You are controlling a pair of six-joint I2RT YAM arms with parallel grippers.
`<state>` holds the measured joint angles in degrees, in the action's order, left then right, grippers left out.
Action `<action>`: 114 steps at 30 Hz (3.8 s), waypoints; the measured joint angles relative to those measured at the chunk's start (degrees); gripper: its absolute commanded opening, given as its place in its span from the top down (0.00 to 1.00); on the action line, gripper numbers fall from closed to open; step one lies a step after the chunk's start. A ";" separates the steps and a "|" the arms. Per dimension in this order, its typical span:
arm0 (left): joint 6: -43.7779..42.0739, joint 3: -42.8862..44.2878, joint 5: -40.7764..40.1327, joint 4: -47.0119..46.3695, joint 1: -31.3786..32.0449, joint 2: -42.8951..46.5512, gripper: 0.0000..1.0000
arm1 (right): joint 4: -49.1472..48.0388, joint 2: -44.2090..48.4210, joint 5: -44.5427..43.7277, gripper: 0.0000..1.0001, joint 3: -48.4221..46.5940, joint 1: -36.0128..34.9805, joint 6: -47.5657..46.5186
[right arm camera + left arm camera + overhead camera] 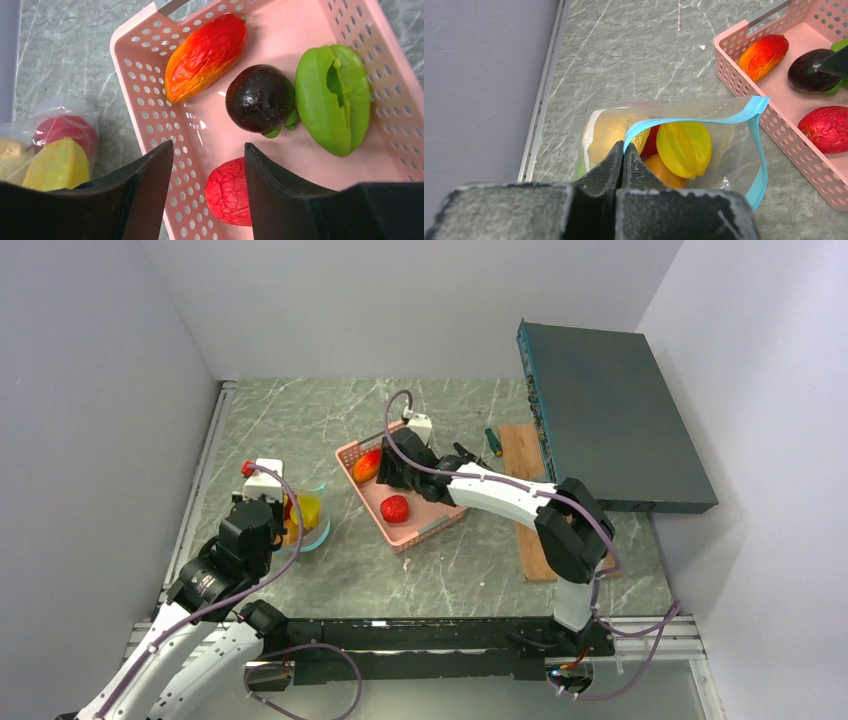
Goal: Place the food in the zip-top bag and seal the zipper
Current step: Pick up the fake fruit from the bin, then place the fake fruit in the zipper food storage bag.
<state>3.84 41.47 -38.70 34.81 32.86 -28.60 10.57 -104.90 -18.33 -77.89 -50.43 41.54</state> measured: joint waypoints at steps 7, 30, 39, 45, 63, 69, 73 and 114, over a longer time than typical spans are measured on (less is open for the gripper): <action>0.02 0.00 0.55 0.09 -0.17 0.35 1.00 | 4.74 -7.54 -1.40 0.42 -8.52 0.09 10.82; 0.00 0.00 3.37 0.11 -1.46 4.90 1.00 | 16.87 -24.46 -8.35 0.38 -28.00 0.15 30.80; 0.00 0.00 4.39 0.07 -2.23 4.90 1.00 | 16.22 -28.41 -8.72 0.37 -30.51 0.72 33.73; 0.00 0.00 4.61 -0.15 -3.13 4.74 1.00 | 14.93 -29.51 -8.07 0.46 -31.36 1.29 34.67; -0.07 0.00 5.14 -1.18 -5.53 2.93 1.00 | 9.70 -23.52 -8.94 0.81 -22.86 1.27 22.12; -0.07 0.00 5.29 -1.18 -5.68 1.46 1.00 | 10.05 -17.09 -20.90 0.86 -17.92 -1.81 5.86; -0.07 0.00 5.25 -1.18 -5.68 1.22 1.00 | 4.42 -11.61 -32.37 0.88 -10.27 -5.31 -8.50; -0.04 0.00 5.29 -1.03 -5.79 1.77 1.00 | -35.34 3.72 11.21 0.87 12.17 -19.41 16.00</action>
<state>3.79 41.47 -33.41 33.78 27.07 -26.83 -24.77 -101.19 -7.11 -65.71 -69.84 57.54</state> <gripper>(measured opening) 0.013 0.483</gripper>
